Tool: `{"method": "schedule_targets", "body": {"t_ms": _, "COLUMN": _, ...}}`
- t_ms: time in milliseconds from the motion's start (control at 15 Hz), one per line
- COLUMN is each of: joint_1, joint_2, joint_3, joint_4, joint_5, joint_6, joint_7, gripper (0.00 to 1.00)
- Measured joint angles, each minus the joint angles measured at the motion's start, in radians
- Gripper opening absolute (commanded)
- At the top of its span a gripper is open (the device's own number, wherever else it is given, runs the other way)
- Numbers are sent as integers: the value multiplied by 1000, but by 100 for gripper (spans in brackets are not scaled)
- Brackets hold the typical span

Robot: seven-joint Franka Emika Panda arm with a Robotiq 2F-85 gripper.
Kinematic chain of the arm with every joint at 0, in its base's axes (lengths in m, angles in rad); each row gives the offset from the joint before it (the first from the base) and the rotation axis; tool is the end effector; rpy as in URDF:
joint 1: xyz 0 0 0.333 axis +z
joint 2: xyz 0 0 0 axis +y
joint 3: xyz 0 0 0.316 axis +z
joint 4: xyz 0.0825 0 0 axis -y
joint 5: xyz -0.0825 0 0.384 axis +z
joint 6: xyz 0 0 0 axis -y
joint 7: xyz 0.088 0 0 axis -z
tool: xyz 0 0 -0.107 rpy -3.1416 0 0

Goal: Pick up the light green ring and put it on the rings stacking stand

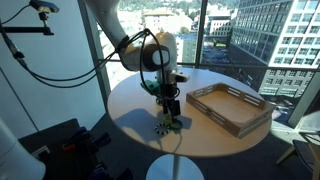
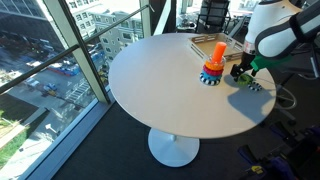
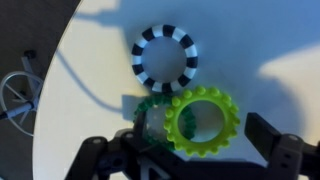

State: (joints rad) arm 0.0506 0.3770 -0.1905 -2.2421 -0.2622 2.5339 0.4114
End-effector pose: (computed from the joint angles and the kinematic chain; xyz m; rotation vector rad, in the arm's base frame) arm 0.5301 -0.0745 0.1940 2.8832 -0.4636 -0.0813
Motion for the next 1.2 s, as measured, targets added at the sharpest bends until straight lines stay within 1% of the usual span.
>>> {"method": "schedule_targets", "body": {"t_ms": 400, "joint_1": 0, "joint_2": 10, "joint_3": 3, "joint_4": 1, "joint_5": 2, "joint_6": 0, "joint_7": 0, "gripper": 100}}
{"method": "schedule_targets", "body": {"t_ms": 467, "joint_1": 0, "joint_2": 12, "joint_3": 3, "joint_4": 1, "joint_5": 2, "joint_6": 0, "joint_7": 0, "gripper": 94}}
{"method": "schedule_targets", "body": {"t_ms": 533, "joint_1": 0, "joint_2": 14, "joint_3": 3, "joint_4": 2, "joint_5": 2, "joint_6": 0, "joint_7": 0, "gripper": 73}}
{"method": "schedule_targets", "body": {"t_ms": 600, "joint_1": 0, "joint_2": 15, "joint_3": 3, "joint_4": 2, "joint_5": 2, "joint_6": 0, "joint_7": 0, "gripper": 69}}
{"method": "schedule_targets", "body": {"t_ms": 667, "joint_1": 0, "joint_2": 17, "joint_3": 3, "joint_4": 3, "joint_5": 2, "joint_6": 0, "joint_7": 0, "gripper": 68}}
{"method": "schedule_targets", "body": {"t_ms": 800, "joint_1": 0, "joint_2": 17, "joint_3": 5, "joint_4": 6, "joint_5": 5, "joint_6": 0, "joint_7": 0, "gripper": 52}}
{"method": "schedule_targets", "body": {"t_ms": 867, "joint_1": 1, "joint_2": 16, "joint_3": 6, "joint_4": 9, "joint_5": 9, "joint_6": 0, "joint_7": 0, "gripper": 50}}
{"method": "schedule_targets", "body": {"t_ms": 1200, "joint_1": 1, "joint_2": 11, "joint_3": 6, "joint_4": 15, "joint_5": 30, "joint_6": 0, "joint_7": 0, "gripper": 50}}
